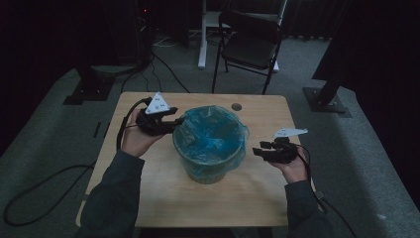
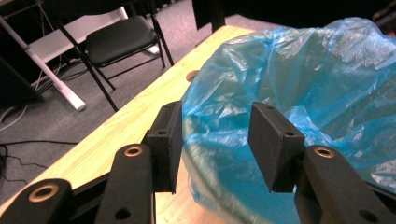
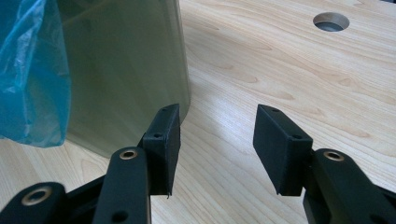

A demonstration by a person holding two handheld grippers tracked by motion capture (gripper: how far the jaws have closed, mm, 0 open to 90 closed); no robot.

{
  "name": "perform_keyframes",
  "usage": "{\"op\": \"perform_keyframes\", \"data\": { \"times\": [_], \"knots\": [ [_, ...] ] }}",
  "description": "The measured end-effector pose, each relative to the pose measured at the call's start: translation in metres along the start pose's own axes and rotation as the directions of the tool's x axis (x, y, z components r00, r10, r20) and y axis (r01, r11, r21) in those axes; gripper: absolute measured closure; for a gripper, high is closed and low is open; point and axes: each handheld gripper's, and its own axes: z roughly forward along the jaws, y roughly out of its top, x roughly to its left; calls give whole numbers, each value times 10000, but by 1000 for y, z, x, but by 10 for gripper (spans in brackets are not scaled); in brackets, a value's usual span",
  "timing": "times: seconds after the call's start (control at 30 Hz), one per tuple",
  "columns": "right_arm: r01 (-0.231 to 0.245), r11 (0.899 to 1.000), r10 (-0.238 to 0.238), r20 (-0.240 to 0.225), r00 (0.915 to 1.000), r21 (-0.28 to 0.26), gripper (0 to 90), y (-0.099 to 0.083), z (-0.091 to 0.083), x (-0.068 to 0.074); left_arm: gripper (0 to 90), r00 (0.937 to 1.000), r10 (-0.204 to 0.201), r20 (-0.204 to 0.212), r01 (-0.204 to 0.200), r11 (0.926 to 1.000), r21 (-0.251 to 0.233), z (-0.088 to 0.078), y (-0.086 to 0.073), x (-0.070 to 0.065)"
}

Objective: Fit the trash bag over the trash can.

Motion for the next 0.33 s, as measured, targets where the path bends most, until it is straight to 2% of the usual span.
{"op": "perform_keyframes", "data": {
  "times": [0.33],
  "knots": [
    [4,10000,-4,-5,10000,44,508,0,1,-1,546,9966,-740,-376,731,9970,-240,-8,-31,9]
  ]
}}
